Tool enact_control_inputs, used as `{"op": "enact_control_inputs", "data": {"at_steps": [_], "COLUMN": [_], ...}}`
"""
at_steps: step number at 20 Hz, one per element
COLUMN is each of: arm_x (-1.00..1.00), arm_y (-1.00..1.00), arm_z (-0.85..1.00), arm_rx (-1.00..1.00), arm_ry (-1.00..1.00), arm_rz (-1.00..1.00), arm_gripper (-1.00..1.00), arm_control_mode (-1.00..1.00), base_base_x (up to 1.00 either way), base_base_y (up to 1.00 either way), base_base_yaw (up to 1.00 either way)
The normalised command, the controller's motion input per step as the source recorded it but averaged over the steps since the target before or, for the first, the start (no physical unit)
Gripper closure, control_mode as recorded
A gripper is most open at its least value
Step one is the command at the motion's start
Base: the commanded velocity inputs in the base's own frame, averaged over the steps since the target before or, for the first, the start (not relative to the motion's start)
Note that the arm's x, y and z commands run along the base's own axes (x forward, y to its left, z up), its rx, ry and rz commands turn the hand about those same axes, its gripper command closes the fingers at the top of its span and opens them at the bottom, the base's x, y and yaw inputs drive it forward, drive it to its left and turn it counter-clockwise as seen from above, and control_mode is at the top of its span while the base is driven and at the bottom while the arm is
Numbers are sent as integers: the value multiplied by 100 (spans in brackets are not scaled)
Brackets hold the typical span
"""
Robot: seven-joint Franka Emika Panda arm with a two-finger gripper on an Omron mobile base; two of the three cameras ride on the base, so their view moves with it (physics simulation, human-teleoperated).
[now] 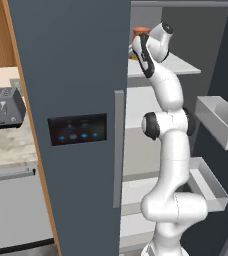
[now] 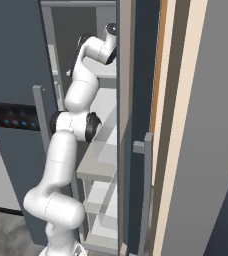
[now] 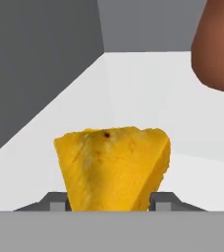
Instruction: Pick the cheese from the fridge and the cheese grater from the cabinet and place them next to the salad bowl.
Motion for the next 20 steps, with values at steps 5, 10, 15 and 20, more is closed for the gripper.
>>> {"op": "enact_control_inputs", "data": {"at_steps": [5, 10, 15, 20], "arm_x": [-48, -68, -91, -91], "arm_y": [-4, 1, 15, 19], "arm_z": [-7, -5, -35, -47], "arm_rx": [0, 0, 0, -3], "arm_ry": [0, -8, -26, -27], "arm_rz": [0, 0, 0, 0], "arm_gripper": [100, 100, 100, 100], "arm_control_mode": [-100, -100, -100, -100], "base_base_x": [0, 0, 0, 0], "base_base_y": [0, 0, 0, 0], "base_base_yaw": [0, 0, 0, 0]}}
